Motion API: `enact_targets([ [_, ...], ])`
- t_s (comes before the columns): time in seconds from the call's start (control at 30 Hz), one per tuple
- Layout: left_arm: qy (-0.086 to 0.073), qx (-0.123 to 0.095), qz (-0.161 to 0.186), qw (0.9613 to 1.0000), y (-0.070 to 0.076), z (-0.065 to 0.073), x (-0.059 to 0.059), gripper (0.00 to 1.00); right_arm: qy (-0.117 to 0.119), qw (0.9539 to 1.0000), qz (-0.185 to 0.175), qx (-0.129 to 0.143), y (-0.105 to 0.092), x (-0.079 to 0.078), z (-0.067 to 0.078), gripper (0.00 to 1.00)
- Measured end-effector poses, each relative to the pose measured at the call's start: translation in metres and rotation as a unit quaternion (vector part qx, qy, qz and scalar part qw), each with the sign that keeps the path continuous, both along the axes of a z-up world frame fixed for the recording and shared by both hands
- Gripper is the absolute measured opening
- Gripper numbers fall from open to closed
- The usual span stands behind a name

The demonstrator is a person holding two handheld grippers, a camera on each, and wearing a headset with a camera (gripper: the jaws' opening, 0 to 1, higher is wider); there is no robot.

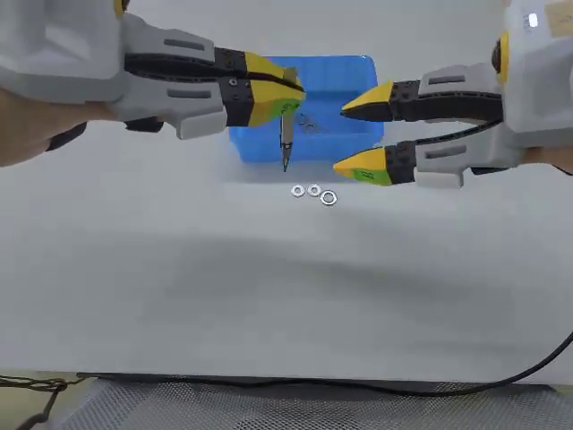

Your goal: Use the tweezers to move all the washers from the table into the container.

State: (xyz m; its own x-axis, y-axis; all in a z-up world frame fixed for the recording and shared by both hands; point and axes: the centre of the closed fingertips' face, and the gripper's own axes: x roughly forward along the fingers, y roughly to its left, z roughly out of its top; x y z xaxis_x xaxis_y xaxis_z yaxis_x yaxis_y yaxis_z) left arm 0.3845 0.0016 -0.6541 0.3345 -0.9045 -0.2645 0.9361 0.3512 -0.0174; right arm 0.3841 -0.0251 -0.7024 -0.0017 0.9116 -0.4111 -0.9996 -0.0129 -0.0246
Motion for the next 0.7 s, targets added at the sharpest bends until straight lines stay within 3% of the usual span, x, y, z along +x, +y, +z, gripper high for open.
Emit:
enact_targets([
  [0.23, 0.016, -0.002, 0.002, 0.9999, -0.005, -0.014, -0.004, 0.05, 0.014, 0.9998, -0.016, -0.002, -0.019, -0.004, -0.004, 0.38],
  [0.37, 0.008, -0.003, 0.008, 0.9999, -0.006, -0.016, 0.000, 0.05, 0.018, 0.9994, -0.031, 0.000, -0.030, -0.004, -0.004, 0.38],
  [0.43, 0.002, 0.007, 0.009, 0.9999, -0.005, -0.019, 0.001, 0.05, 0.018, 0.9991, -0.038, 0.001, -0.035, -0.004, -0.004, 0.38],
  [0.7, 0.010, 0.007, 0.021, 0.9997, -0.006, -0.028, 0.009, 0.05, 0.025, 0.9979, -0.059, -0.002, -0.051, -0.007, -0.007, 0.38],
])
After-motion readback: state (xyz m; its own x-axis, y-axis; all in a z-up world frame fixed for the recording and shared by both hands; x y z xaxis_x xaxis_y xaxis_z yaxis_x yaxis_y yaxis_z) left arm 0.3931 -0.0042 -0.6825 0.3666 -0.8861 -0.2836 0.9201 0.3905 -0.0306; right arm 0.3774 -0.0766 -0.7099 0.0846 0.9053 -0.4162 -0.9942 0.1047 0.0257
